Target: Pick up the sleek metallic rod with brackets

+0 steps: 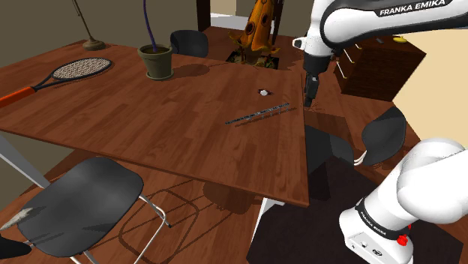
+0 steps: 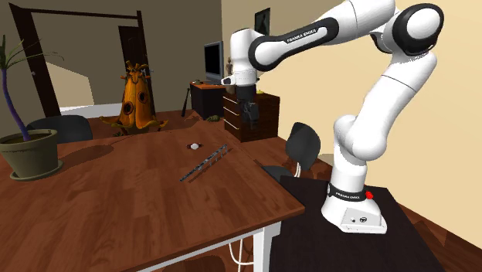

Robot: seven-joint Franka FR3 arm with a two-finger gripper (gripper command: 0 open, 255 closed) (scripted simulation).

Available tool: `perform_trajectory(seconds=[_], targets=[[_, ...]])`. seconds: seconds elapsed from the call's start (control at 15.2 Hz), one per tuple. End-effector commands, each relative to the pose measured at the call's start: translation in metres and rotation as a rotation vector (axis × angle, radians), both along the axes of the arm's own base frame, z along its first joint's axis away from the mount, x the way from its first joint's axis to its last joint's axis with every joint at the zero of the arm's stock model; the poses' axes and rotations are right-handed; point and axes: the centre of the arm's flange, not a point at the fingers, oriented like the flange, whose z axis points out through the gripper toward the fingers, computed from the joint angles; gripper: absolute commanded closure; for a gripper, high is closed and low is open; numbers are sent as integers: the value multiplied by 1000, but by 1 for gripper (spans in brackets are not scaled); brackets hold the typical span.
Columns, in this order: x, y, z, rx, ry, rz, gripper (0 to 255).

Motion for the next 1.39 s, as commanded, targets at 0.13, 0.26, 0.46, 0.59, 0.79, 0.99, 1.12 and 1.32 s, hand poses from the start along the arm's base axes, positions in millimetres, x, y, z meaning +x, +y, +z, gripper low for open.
perform_trajectory(seconds=[0.13, 0.26, 0.46, 0.59, 0.79, 0.99, 1.12, 1.32], targets=[[43, -1, -31, 8, -9, 192, 0], [63, 2, -46, 13, -13, 284, 0], [93, 10, -67, 20, -19, 424, 0], [112, 17, -81, 24, -22, 517, 0], [139, 32, -103, 31, -28, 656, 0], [156, 45, -117, 36, -32, 751, 0], [156, 45, -128, 36, -32, 751, 0], [156, 45, -143, 36, -32, 751, 0]])
